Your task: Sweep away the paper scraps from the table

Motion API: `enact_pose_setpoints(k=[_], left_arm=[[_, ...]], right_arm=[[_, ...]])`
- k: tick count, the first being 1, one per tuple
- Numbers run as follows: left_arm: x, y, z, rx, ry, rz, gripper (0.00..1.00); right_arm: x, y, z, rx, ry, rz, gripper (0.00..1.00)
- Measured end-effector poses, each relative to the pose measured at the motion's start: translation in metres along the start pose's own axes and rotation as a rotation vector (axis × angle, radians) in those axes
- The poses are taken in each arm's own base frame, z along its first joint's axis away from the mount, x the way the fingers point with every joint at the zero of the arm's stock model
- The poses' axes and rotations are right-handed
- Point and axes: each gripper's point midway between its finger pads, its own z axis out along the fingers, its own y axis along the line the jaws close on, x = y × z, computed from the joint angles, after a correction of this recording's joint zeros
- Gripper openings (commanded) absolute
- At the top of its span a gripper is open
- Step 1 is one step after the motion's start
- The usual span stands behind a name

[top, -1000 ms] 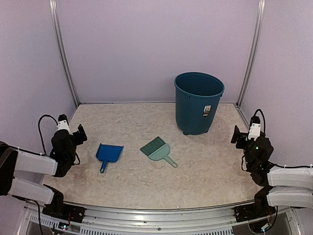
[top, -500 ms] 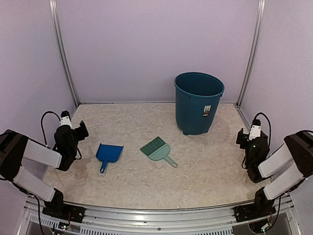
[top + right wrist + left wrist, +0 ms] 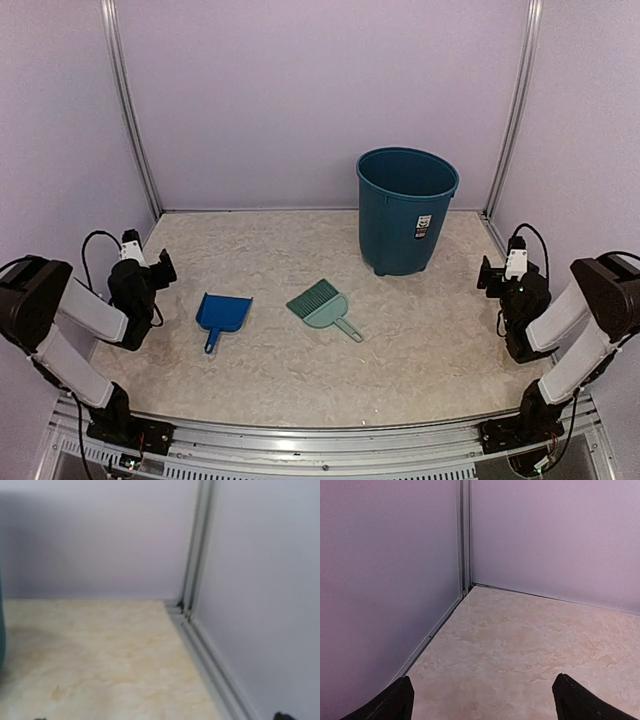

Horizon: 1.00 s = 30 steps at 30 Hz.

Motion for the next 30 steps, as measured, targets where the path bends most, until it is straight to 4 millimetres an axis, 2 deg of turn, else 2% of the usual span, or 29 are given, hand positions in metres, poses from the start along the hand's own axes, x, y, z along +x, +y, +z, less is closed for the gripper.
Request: enact_pose_setpoints(k=[4,8,12,30], left_arm=[[0.0010,0.0070,0.0043,0.005,0.004,-0.016,0.98],[-0.0033,0.0103,0.0003,0.020,-0.031,-0.047,0.99],[0.0034,0.0091,-0.0033,0.030,-0.027,-0.044,0.99],[-0.0044,0.0081,-0.0041,0.035,-0.059,-0.058,0.99]], right_arm=[[0.0124,0.0072,0.0025,-0.033,0.034,-0.015,0.99],[0.0107,0.0093,0.0036,-0.044,0.028,-0.012,1.00],[0.0105,0.0102,0.0036,-0.048,0.027,-0.012,0.99],[0.0104,0.0104,0.0036,-0.050,0.027,-0.012,0.99]])
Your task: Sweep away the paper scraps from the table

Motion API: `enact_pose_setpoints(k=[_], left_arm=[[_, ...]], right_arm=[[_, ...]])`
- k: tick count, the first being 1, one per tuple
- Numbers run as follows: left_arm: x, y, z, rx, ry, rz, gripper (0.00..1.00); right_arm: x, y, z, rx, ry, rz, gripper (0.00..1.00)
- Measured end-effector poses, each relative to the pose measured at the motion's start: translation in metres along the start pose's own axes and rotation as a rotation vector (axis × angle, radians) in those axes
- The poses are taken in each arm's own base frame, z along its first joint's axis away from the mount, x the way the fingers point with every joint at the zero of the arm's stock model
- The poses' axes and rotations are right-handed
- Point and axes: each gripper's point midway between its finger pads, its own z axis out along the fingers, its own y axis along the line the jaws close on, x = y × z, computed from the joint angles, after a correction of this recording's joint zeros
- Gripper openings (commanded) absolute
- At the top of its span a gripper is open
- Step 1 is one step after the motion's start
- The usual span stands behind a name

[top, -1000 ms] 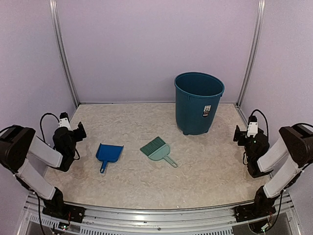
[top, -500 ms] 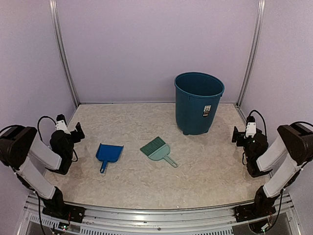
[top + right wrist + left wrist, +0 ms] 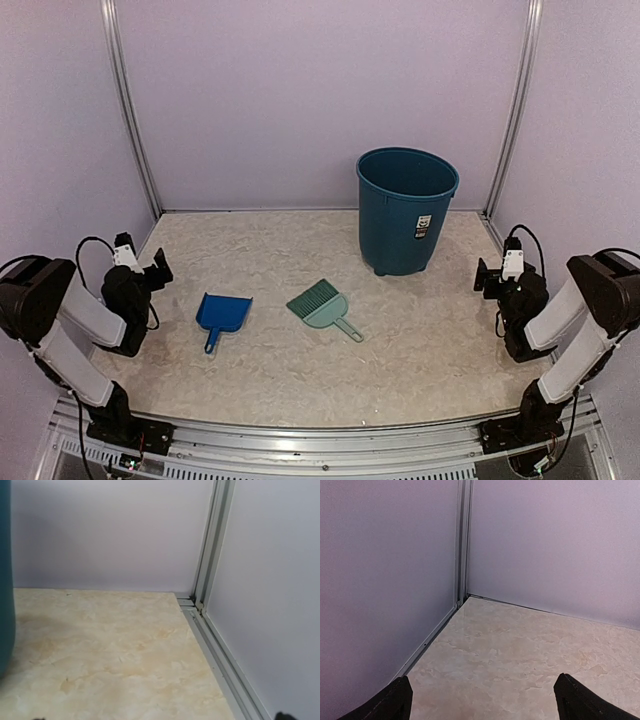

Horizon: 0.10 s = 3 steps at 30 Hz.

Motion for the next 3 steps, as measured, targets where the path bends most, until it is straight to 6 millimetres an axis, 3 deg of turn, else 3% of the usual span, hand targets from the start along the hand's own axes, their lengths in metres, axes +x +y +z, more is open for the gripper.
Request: enact_pose_setpoints(k=[3], left_arm=[[0.0000,0.0000,0.0000,0.000,0.000,0.000,0.99]], right_arm=[[0.0001,0.0000,0.0000,0.000,0.000,0.000,0.99]])
